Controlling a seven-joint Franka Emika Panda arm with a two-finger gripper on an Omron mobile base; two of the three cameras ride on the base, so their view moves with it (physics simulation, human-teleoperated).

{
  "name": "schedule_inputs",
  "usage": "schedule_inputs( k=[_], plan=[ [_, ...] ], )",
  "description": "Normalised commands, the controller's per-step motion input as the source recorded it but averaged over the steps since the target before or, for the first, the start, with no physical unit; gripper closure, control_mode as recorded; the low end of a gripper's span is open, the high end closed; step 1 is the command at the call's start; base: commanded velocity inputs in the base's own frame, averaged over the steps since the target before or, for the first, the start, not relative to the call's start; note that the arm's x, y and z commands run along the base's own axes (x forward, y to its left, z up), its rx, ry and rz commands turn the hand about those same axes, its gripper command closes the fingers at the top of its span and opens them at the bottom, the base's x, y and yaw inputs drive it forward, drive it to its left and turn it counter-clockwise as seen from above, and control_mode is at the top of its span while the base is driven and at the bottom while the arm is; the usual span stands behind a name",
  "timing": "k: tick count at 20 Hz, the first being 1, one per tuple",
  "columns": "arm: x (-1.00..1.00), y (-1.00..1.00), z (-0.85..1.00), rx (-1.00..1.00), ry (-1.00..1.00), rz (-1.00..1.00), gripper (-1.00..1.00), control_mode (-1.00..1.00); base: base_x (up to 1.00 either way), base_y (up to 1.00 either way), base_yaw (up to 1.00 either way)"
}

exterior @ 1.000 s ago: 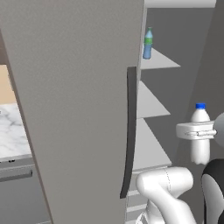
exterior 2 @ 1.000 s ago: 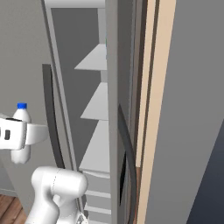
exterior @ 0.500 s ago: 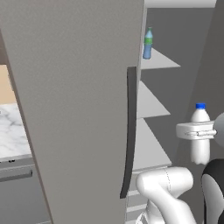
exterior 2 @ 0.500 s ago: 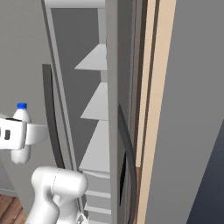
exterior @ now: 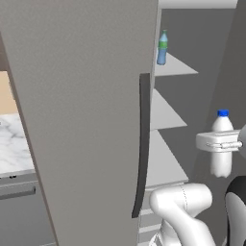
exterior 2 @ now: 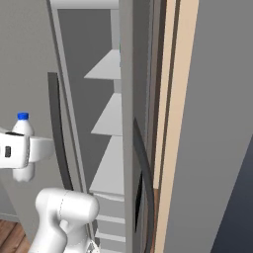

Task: Take the bottled waters from the counter and place them in the freezer to freeze. Close the freezer door after placing the bottles.

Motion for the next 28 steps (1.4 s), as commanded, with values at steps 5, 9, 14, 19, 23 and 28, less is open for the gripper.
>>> schedule_inputs(
  k=[5, 9, 14, 19, 23, 28],
  plan=[
    [0.16, -0.11, 0.02, 0.00, -0.07, 0.05, 1.00, -1.00, 0.00, 0.00, 0.00],
    [0.19, -0.11, 0.11, -0.03, -0.19, 0.09, 1.00, -1.00, 0.00, 0.00, 0.00],
    [0.12, -0.10, 0.18, -0.04, -0.21, 0.04, 1.00, -1.00, 0.00, 0.00, 0.00],
    [0.19, -0.07, 0.15, -0.04, -0.06, -0.01, 1.00, -1.00, 0.00, 0.00, 0.00],
    [0.26, -0.08, 0.12, -0.04, 0.00, -0.02, 1.00, -1.00, 0.00, 0.00, 0.00],
    [0.24, -0.12, 0.13, 0.00, 0.00, 0.00, 1.00, -1.00, 0.00, 0.00, 0.00]
  ],
)
